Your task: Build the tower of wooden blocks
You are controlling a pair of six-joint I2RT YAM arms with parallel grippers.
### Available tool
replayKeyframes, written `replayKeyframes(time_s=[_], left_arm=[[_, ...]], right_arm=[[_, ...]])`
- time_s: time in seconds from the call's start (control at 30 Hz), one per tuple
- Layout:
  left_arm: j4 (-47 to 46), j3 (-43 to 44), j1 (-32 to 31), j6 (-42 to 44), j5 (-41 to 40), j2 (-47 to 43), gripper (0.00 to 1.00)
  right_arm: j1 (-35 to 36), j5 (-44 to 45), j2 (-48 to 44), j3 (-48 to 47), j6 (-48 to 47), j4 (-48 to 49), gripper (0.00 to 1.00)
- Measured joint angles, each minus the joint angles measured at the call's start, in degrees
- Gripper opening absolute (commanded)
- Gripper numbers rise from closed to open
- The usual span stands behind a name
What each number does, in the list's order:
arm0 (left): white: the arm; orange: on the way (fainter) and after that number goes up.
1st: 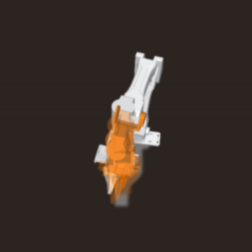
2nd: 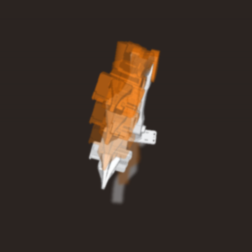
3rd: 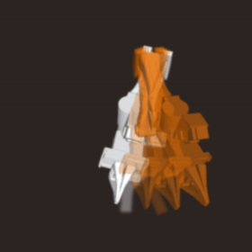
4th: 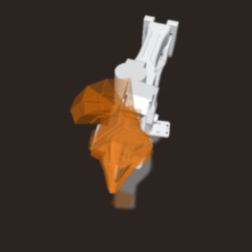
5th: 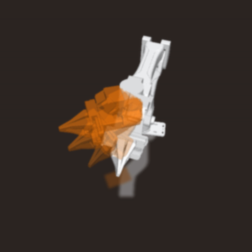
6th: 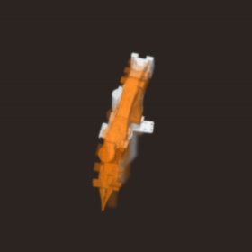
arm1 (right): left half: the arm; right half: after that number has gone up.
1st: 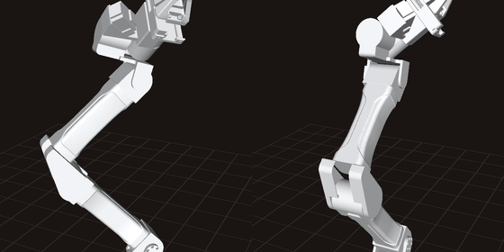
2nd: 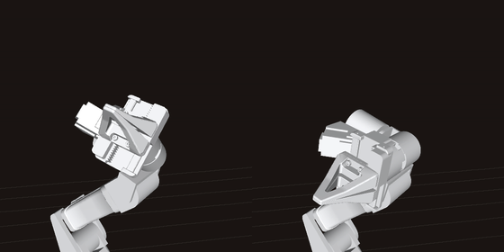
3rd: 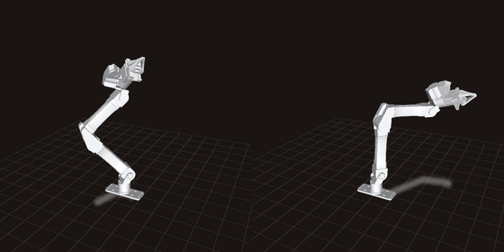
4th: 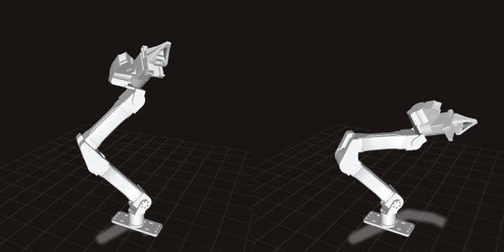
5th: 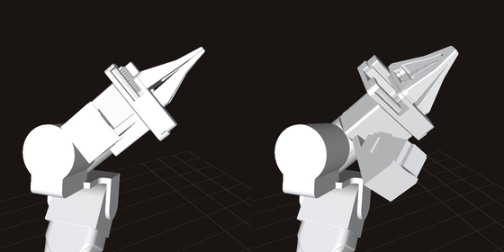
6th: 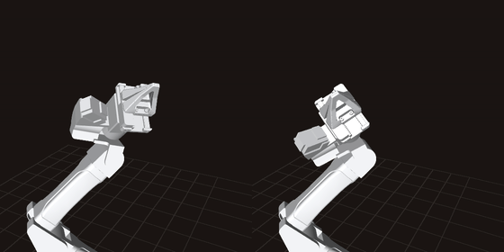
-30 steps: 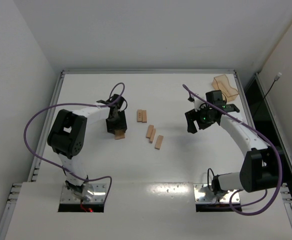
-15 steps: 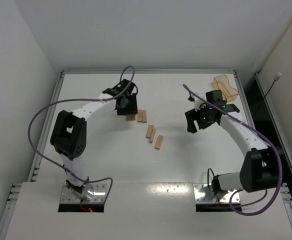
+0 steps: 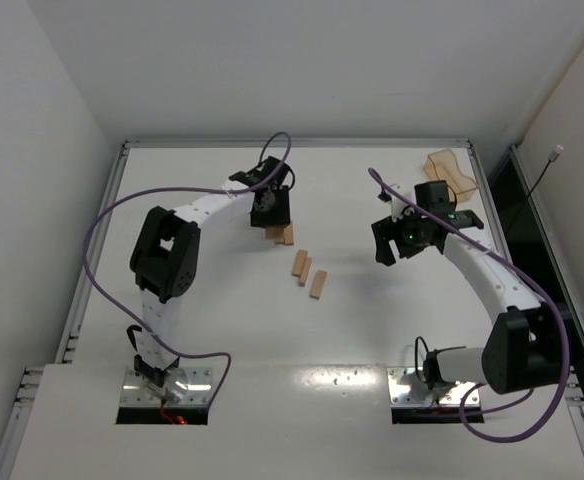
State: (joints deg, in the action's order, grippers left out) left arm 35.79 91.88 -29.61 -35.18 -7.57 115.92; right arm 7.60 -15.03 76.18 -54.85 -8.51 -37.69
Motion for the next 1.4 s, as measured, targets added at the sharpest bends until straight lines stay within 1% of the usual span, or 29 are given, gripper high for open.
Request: replayKeyframes(time_s=[0.47, 0.77, 1.4], left_arm=[[-0.22, 2.54, -0.79, 0.24, -0.28, 2.69, 0.00], [-0.35, 4.09, -1.14, 0.61, -0.59, 6.01, 0.00], [-0.72, 6.05, -2.03, 0.68, -0.81, 7.69, 0.00]], right_arm=[[-1.44, 0.13, -0.70, 0.52, 0.00, -0.07, 0.71], [-2.03, 0.09, -0.72, 1.31, 0.00, -0.07, 0.71], [-2.67, 0.07, -0.72, 1.60, 0.00, -0.04, 0.71]])
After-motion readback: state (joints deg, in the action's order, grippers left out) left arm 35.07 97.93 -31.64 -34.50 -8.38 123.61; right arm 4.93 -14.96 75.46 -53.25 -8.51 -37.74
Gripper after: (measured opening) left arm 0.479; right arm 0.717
